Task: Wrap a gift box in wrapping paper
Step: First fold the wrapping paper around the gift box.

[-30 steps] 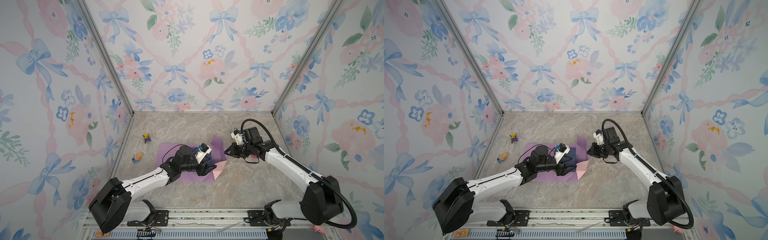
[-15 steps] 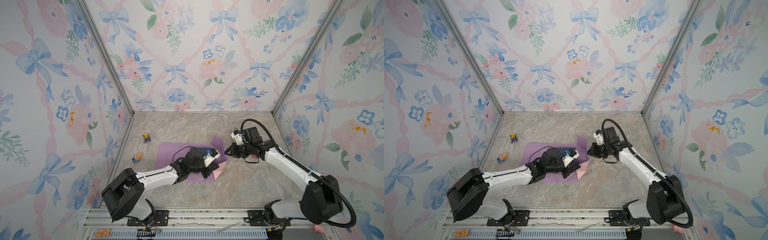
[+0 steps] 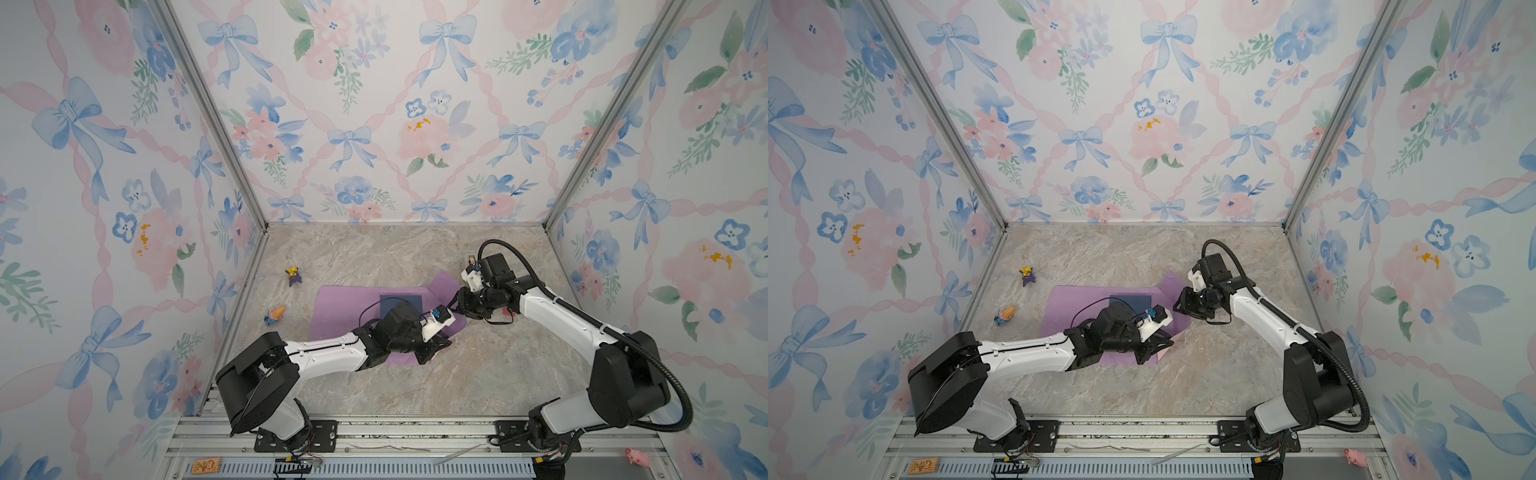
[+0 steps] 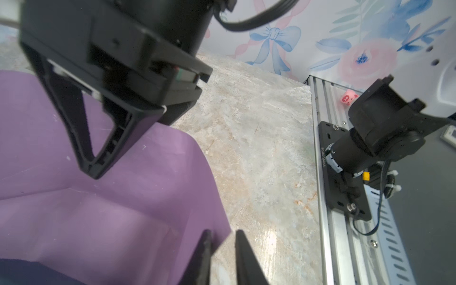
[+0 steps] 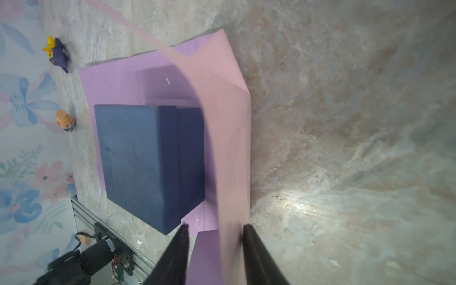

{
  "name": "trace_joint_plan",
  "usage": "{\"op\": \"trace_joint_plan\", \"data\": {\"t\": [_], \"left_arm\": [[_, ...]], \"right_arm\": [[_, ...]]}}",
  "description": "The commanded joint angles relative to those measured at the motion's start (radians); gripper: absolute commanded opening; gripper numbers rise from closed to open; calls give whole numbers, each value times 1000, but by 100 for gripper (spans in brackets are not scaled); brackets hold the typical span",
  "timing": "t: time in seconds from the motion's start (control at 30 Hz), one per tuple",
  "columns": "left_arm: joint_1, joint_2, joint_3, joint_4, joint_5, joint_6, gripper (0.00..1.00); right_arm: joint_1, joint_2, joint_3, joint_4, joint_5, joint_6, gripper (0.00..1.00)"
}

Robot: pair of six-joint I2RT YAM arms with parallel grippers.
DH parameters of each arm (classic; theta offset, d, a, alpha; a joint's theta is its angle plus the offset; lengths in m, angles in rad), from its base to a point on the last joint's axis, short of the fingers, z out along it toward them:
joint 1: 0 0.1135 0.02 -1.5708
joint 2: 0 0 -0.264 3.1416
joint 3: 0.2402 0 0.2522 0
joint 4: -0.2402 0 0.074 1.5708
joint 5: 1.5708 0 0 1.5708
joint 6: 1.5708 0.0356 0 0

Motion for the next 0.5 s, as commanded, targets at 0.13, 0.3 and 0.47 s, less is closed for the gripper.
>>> {"op": "trace_joint_plan", "data": {"t": [0.13,0.3,0.47], "left_arm": [[-8,32,0,8,-74,-3,57],[-2,84,11,-5,-94,17,62],[17,104,25,-4,-68,27,67]], "right_arm": [[-10,23,21,-43,36,-31,24],[-33,21,20,-32,-15,-48,19],[-61,25,7,-33,-44,-83,15]]}}
